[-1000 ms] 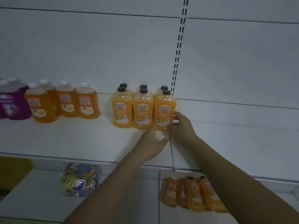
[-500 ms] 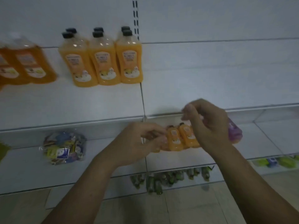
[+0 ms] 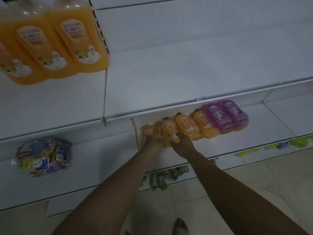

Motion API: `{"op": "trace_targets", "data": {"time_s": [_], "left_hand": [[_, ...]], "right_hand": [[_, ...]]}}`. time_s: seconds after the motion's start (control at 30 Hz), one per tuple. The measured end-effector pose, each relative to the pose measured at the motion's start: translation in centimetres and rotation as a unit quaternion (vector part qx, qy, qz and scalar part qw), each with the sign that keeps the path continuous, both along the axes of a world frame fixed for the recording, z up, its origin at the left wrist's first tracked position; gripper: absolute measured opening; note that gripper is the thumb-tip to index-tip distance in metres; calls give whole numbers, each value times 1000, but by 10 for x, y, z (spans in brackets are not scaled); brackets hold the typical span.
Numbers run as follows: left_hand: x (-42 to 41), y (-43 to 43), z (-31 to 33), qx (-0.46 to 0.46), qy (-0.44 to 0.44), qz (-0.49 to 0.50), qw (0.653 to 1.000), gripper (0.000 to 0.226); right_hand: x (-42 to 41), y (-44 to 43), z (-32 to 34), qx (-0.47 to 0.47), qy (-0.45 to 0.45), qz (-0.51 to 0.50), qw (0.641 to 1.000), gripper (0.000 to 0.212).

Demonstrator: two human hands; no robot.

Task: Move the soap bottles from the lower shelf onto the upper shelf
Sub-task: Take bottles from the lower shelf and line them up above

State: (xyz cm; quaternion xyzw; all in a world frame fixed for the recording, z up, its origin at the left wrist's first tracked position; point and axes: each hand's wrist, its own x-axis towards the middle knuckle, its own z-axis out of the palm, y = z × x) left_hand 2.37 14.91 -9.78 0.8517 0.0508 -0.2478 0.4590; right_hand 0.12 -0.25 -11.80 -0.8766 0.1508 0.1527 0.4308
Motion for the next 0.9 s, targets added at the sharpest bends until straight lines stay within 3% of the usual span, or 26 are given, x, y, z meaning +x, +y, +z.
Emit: {"op": "trace_targets", "data": {"time_s": [0.13, 0.2, 0.27, 0.37, 0.43, 0.53, 0.6, 0.77, 0.9], "left_hand": [[25, -22, -30, -29, 44, 73, 996, 52], [32, -30, -41, -42, 79, 94, 992, 39], [37, -35, -55, -54, 126, 119, 983, 27], [44, -41, -73, -81, 127, 138, 979, 12], [46, -46, -78, -91, 111, 156, 977, 6], [44, -47, -78, -100, 114, 185, 971, 8], [41, -41, -79, -117, 135, 184, 967, 7], [20, -20, -72, -160, 110, 203, 960, 13], [-23, -1, -35, -229, 83, 223, 944, 8]], "right_hand": [[39, -17, -88, 29, 15, -41, 999, 73], [60, -28, -141, 44, 24, -46, 998, 80], [61, -25, -129, 67, 11, -42, 997, 66], [56, -18, -98, 88, 20, -47, 995, 25], [55, -17, -102, 81, 23, -78, 993, 19], [50, -14, -114, 101, -35, -124, 986, 69], [45, -15, -120, 99, -44, -135, 985, 78], [18, -3, -87, 76, -70, -132, 986, 8], [-28, 19, -56, 86, -97, -159, 979, 10]]}}
